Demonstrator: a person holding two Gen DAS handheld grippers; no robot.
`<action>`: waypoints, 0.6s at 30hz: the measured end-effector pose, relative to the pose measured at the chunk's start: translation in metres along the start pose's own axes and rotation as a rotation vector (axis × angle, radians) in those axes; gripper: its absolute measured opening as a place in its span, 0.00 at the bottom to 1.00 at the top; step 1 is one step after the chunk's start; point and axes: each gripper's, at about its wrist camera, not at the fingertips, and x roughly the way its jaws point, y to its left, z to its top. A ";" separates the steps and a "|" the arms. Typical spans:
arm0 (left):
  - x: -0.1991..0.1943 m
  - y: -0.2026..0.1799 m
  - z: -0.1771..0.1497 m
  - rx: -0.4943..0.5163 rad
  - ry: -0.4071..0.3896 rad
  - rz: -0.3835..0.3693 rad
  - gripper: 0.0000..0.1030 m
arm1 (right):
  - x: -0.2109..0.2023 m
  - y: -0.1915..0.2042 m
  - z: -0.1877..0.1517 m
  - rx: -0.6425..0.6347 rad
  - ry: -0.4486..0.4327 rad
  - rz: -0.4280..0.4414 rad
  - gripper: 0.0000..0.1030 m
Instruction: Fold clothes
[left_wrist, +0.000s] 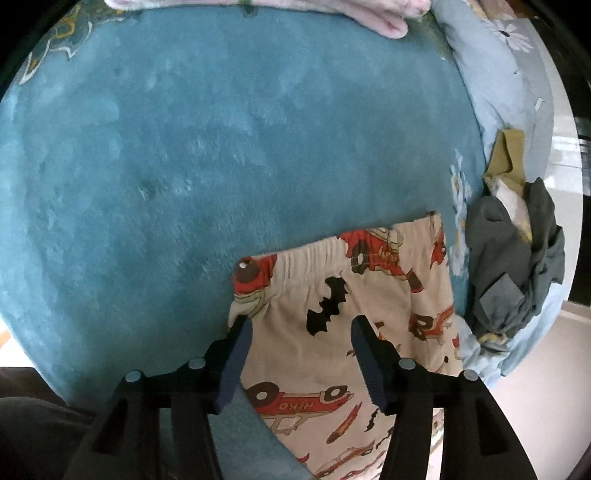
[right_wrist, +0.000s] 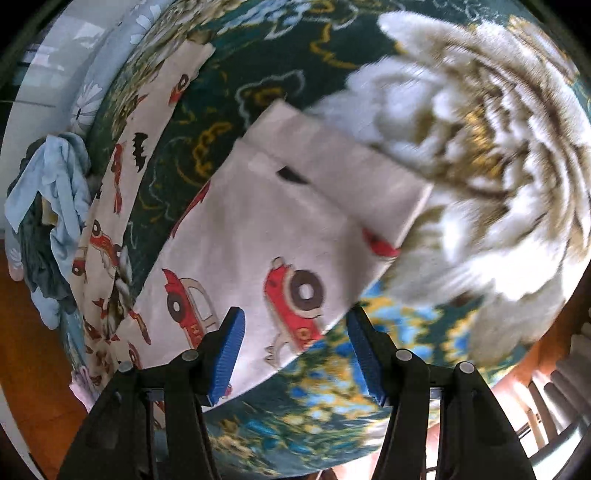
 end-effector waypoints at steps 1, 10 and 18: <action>-0.003 -0.001 0.000 -0.002 -0.009 -0.010 0.59 | 0.002 0.004 -0.001 -0.004 0.000 -0.012 0.35; -0.032 0.002 0.006 0.016 -0.177 0.036 0.59 | -0.021 0.030 0.005 -0.077 -0.103 0.054 0.02; -0.017 0.014 0.018 -0.016 -0.103 0.124 0.59 | -0.017 0.035 0.006 -0.061 -0.094 0.048 0.02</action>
